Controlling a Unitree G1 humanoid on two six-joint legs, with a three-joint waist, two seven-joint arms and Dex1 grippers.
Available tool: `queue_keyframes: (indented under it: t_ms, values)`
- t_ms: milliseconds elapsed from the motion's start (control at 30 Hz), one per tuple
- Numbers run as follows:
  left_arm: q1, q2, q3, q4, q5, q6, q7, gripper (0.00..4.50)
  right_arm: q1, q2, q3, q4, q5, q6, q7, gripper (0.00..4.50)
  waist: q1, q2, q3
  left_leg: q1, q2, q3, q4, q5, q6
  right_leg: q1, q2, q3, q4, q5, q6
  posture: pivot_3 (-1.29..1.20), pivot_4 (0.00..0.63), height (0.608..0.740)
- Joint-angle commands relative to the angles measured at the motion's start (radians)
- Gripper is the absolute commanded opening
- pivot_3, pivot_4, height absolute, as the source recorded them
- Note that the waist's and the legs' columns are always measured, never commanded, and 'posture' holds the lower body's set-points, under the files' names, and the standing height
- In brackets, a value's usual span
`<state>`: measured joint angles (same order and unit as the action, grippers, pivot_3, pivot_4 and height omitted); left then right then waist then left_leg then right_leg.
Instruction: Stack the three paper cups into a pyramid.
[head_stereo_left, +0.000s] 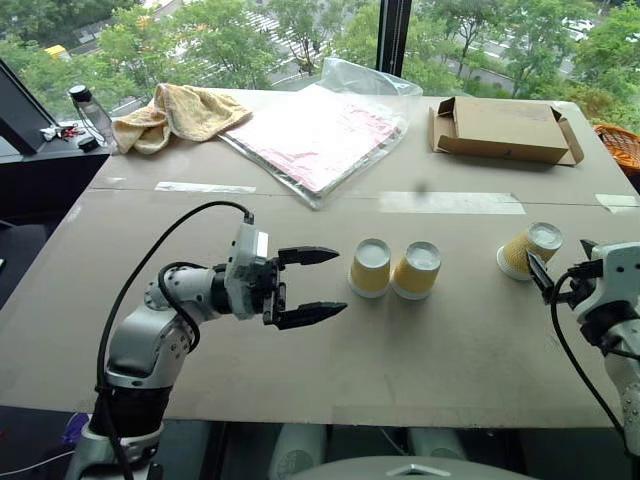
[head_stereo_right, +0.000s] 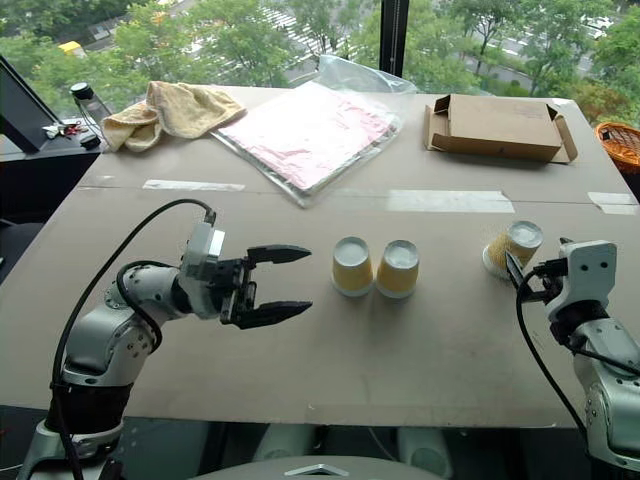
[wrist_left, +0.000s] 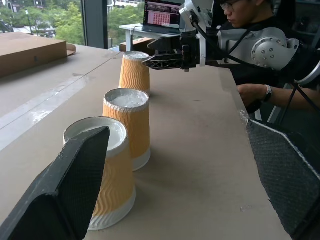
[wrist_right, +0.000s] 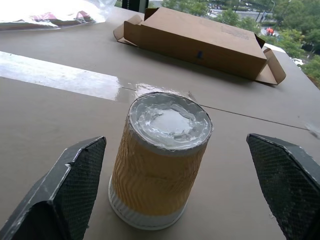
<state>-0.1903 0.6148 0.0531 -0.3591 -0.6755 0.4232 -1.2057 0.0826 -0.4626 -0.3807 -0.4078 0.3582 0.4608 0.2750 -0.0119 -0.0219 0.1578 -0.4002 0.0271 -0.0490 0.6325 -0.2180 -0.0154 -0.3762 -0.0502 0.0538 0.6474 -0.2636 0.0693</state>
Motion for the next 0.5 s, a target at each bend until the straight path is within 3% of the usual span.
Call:
queue_keyframes:
  t_ms: [33, 200, 300, 433, 500]
  values:
    - [0.008, 0.001, 0.011, -0.067, -0.048, 0.019, 0.026, 4.45, -0.053, -0.005, -0.016, 0.010, 0.030, 0.051, -0.011, 4.50, -0.001, 0.000, 0.000, 0.000, 0.000, 0.000, 0.000, 0.000, 0.000, 0.000, 0.000, 0.000, 0.000, 0.000, 0.001, 0.00, 0.150, 0.740]
    - [0.020, 0.005, 0.005, -0.094, -0.067, 0.030, 0.051, 4.45, -0.140, 0.003, 0.009, 0.078, 0.004, 0.078, -0.037, 4.50, -0.003, 0.000, 0.000, 0.000, 0.000, 0.000, 0.000, 0.000, 0.000, 0.000, 0.000, 0.000, 0.000, 0.001, 0.001, 0.00, 0.150, 0.740]
    - [0.022, 0.011, 0.015, -0.117, -0.090, 0.049, 0.067, 4.50, -0.157, 0.009, 0.010, 0.103, 0.006, 0.077, -0.032, 3.77, -0.002, 0.000, 0.000, 0.000, 0.000, 0.000, 0.000, 0.000, 0.000, 0.000, 0.000, 0.000, 0.000, 0.001, 0.001, 0.00, 0.150, 0.740]
    - [0.021, 0.019, 0.036, -0.135, -0.115, 0.055, 0.087, 4.50, -0.145, 0.012, 0.005, 0.093, 0.005, 0.064, -0.021, 2.13, -0.003, 0.000, 0.000, 0.000, 0.000, 0.000, 0.000, 0.000, 0.000, 0.000, 0.000, 0.000, 0.000, 0.001, 0.002, 0.00, 0.150, 0.740]
    - [0.027, 0.021, 0.046, -0.144, -0.124, 0.056, 0.098, 4.50, -0.138, 0.007, -0.003, 0.076, 0.014, 0.044, -0.002, 2.12, -0.003, 0.000, 0.000, 0.000, 0.000, 0.000, 0.000, 0.000, 0.000, 0.000, 0.000, 0.000, 0.000, 0.001, 0.002, 0.00, 0.150, 0.740]
